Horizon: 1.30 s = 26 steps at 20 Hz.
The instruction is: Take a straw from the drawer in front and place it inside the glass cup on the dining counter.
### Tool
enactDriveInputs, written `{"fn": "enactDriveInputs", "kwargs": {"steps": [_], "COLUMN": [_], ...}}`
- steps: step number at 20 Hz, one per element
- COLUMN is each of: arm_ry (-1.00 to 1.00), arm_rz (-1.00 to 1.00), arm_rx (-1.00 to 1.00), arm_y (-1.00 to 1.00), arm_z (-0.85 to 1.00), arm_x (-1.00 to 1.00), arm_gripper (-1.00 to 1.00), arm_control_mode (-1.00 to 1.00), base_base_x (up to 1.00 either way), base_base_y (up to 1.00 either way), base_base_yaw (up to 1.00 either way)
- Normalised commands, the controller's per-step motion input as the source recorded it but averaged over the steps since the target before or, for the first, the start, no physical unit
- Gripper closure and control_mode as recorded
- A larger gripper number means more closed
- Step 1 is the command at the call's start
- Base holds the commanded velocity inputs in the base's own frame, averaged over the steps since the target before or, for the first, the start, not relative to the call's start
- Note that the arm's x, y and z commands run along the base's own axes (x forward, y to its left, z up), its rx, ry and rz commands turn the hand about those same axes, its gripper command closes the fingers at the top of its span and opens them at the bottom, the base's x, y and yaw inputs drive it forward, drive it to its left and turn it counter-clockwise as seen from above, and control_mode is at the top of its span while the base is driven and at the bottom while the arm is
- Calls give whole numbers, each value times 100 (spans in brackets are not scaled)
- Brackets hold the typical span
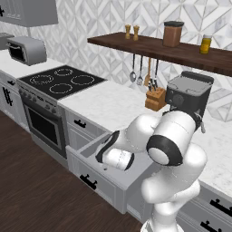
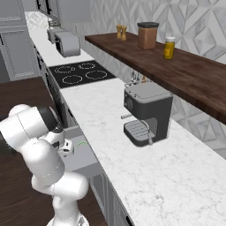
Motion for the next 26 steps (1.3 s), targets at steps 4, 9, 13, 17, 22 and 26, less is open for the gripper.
{"fn": "enactDriveInputs", "kwargs": {"steps": [4,9,13,17,22,26], "arm_ry": [4,10,10,6,0,-13], "arm_rz": [2,0,4,8,4,-4], "arm_rx": [3,2,1,0,0,-4], "arm_y": [58,76,96,100,93,1], "arm_z": [-23,-19,-16,-2,5,53], "arm_x": [0,0,-14,-35,-41,-10], "arm_gripper": [-100,-100,-100,-100,-100,-100], "arm_control_mode": [-100,-100,-100,-100,-100,-100], "base_base_x": [0,0,0,0,0,0], "base_base_y": [0,0,0,0,0,0], "base_base_yaw": [0,0,0,0,0,0]}}
